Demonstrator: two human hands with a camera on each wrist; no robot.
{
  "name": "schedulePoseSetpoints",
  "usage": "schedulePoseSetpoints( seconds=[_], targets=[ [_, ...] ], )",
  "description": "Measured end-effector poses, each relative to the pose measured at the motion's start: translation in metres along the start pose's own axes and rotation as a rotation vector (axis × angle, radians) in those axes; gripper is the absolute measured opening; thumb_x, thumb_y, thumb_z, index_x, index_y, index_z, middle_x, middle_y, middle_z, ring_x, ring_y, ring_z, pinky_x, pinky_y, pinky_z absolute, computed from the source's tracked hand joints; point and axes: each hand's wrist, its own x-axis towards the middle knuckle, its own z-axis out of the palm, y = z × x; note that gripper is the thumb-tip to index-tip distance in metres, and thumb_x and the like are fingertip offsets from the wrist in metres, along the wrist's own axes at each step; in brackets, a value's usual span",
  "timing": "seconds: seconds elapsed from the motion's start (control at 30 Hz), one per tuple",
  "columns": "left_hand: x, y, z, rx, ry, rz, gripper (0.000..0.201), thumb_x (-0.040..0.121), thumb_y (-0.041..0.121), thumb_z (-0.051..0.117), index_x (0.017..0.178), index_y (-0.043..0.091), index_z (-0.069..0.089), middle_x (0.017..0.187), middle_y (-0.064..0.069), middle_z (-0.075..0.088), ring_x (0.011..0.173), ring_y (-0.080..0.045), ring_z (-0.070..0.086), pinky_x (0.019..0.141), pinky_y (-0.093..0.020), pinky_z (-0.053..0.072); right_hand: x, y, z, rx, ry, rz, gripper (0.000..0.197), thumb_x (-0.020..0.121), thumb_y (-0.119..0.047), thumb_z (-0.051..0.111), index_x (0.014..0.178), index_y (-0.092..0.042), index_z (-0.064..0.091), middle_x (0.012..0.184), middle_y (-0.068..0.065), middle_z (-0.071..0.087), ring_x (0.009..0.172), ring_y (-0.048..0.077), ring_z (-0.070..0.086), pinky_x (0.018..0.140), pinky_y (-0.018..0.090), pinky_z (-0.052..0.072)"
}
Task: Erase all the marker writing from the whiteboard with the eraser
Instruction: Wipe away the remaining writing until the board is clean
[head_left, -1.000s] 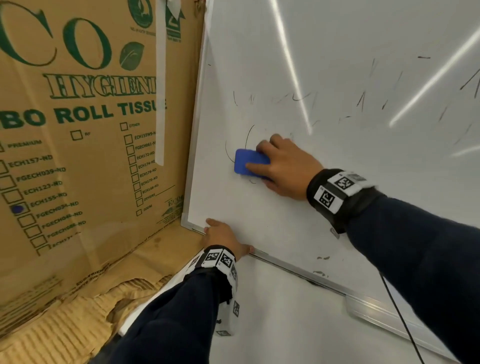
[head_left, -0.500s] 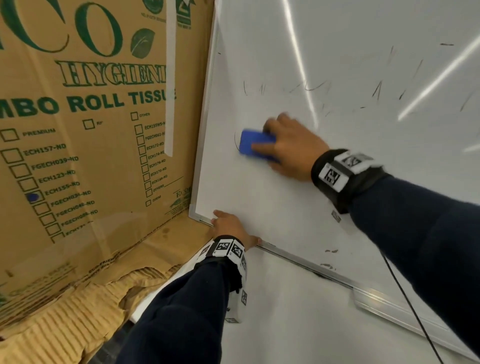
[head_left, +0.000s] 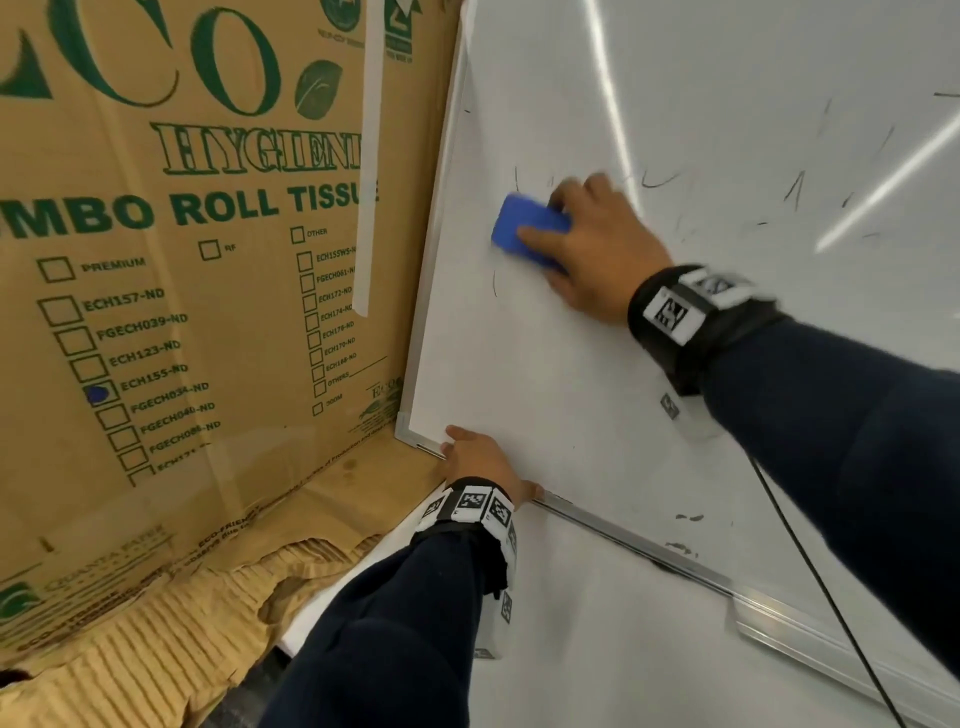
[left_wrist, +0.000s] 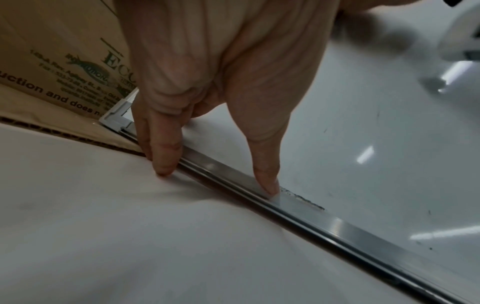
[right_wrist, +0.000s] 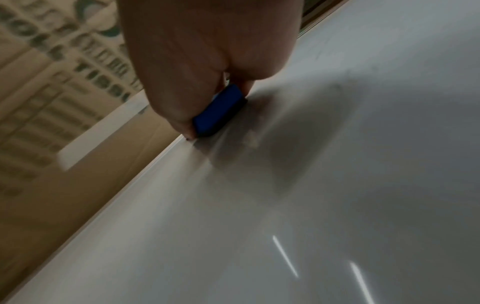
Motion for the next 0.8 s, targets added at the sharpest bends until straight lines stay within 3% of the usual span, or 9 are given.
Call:
schedulePoseSetpoints(
  seconds=[0.07,0.13,0.27,0.33,0.4,0.53,0.6,0.73,0.8],
  targets=[
    [0.000,0.000,0.001,0.018,-0.006,-0.004,0.153,0.060,0.066,0.082,0.147,-0.012,-0.017,0.156,-0.026,0.023,0.142,-0.033,0.034,0.111,-0.042,0.040,0.020,0.012,-0.008,0.002,0.061,0.123,0.041,0.085,-0.024,0.063,0.125,-0.016,0.059,0.119,0.025,0.048,0.104,0.046,0.046,0.081,0.050,0.043],
    [0.000,0.000,0.000,0.042,-0.005,0.007,0.151,0.062,0.066,0.081,0.146,-0.013,-0.017,0.156,-0.025,0.024,0.143,-0.033,0.033,0.111,-0.042,0.040,0.026,0.004,0.000,-0.001,0.066,0.124,0.042,0.085,-0.022,0.063,0.126,-0.015,0.058,0.117,0.025,0.049,0.102,0.046,0.046,0.079,0.049,0.042],
    [0.001,0.001,-0.002,0.048,-0.006,0.022,0.149,0.064,0.064,0.081,0.146,-0.014,-0.016,0.157,-0.023,0.022,0.144,-0.032,0.031,0.112,-0.042,0.038,-0.005,-0.038,0.030,0.011,-0.170,-0.257,0.041,0.084,-0.023,0.066,0.125,-0.019,0.063,0.115,0.018,0.051,0.098,0.040,0.047,0.076,0.048,0.047],
    [0.000,0.001,-0.002,0.048,-0.001,0.008,0.148,0.064,0.063,0.081,0.147,-0.013,-0.016,0.157,-0.023,0.022,0.144,-0.032,0.031,0.113,-0.041,0.037,-0.010,-0.037,0.029,-0.001,-0.233,-0.328,0.044,0.084,-0.026,0.068,0.127,-0.021,0.063,0.116,0.015,0.051,0.100,0.037,0.047,0.078,0.047,0.048],
    [0.000,0.000,-0.002,0.041,-0.002,0.008,0.148,0.064,0.062,0.082,0.147,-0.012,-0.016,0.157,-0.023,0.022,0.144,-0.032,0.031,0.113,-0.041,0.038,0.007,-0.024,0.018,-0.018,-0.152,-0.238,0.039,0.084,-0.024,0.066,0.123,-0.020,0.065,0.113,0.018,0.051,0.098,0.039,0.048,0.077,0.048,0.047],
    [0.002,-0.001,-0.002,0.046,-0.020,0.000,0.150,0.063,0.063,0.082,0.147,-0.012,-0.016,0.157,-0.024,0.021,0.143,-0.033,0.033,0.112,-0.042,0.038,0.040,0.014,-0.010,-0.021,0.039,0.116,0.038,0.086,-0.026,0.061,0.123,-0.016,0.060,0.119,0.024,0.047,0.106,0.046,0.045,0.083,0.049,0.042],
    [0.004,-0.001,-0.002,0.037,-0.032,-0.005,0.152,0.060,0.064,0.083,0.147,-0.012,-0.017,0.156,-0.025,0.024,0.142,-0.033,0.034,0.111,-0.042,0.039,0.037,0.012,-0.007,-0.023,0.063,0.140,0.040,0.087,-0.026,0.060,0.125,-0.015,0.058,0.119,0.026,0.047,0.105,0.046,0.045,0.081,0.048,0.041],
    [0.006,-0.001,-0.001,0.026,-0.018,-0.005,0.151,0.061,0.063,0.083,0.147,-0.012,-0.015,0.155,-0.025,0.026,0.141,-0.033,0.035,0.111,-0.042,0.039,-0.011,-0.021,0.020,-0.006,-0.104,-0.253,0.038,0.084,-0.025,0.064,0.121,-0.017,0.063,0.109,0.020,0.050,0.095,0.039,0.047,0.073,0.046,0.047],
    [0.005,-0.001,-0.001,0.015,-0.024,-0.019,0.151,0.060,0.063,0.083,0.148,-0.011,-0.015,0.155,-0.025,0.025,0.141,-0.033,0.035,0.112,-0.042,0.038,-0.028,-0.022,0.020,-0.017,-0.192,-0.370,0.040,0.083,-0.025,0.067,0.123,-0.018,0.065,0.108,0.018,0.052,0.093,0.038,0.049,0.072,0.046,0.049]
  ],
)
